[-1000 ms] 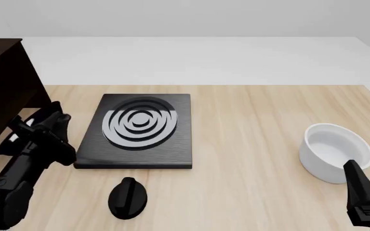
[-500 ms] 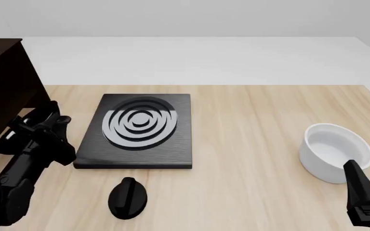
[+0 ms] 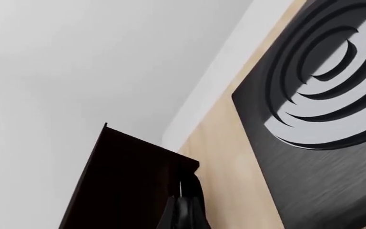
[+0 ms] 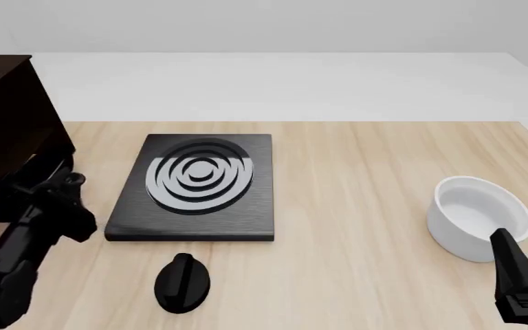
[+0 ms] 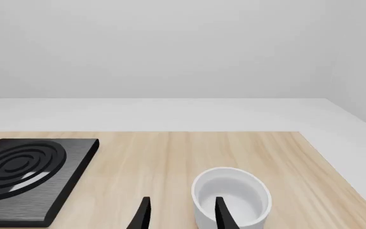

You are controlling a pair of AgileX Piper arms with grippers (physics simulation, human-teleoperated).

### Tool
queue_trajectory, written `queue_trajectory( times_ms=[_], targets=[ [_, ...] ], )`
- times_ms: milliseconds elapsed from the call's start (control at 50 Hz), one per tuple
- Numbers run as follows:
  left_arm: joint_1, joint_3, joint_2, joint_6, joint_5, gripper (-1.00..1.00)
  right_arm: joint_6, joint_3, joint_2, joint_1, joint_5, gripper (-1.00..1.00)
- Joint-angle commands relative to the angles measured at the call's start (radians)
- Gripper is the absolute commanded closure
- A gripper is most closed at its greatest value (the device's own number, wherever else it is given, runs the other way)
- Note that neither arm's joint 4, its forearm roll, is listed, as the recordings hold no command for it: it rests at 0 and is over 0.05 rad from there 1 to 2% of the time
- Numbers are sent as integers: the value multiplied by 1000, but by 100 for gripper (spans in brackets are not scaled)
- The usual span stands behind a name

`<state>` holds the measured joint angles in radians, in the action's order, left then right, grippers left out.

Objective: Put the frying pan under the cabinet shelf.

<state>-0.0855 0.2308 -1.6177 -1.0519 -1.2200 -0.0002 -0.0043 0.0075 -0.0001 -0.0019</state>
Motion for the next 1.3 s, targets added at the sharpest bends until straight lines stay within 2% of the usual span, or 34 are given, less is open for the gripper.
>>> queue_trajectory(
  times_ms=[20, 420, 900, 1300],
  targets=[
    [-78, -25, -12, -11, 0, 100, 0, 0, 0, 0, 0, -100],
    [-87, 45, -106, -27, 0, 100, 0, 0, 0, 0, 0, -100],
    [-170, 39, -131, -23, 0, 100, 0, 0, 0, 0, 0, -100],
    [-185, 60, -163, -35, 0, 100, 0, 0, 0, 0, 0, -100]
  ],
)
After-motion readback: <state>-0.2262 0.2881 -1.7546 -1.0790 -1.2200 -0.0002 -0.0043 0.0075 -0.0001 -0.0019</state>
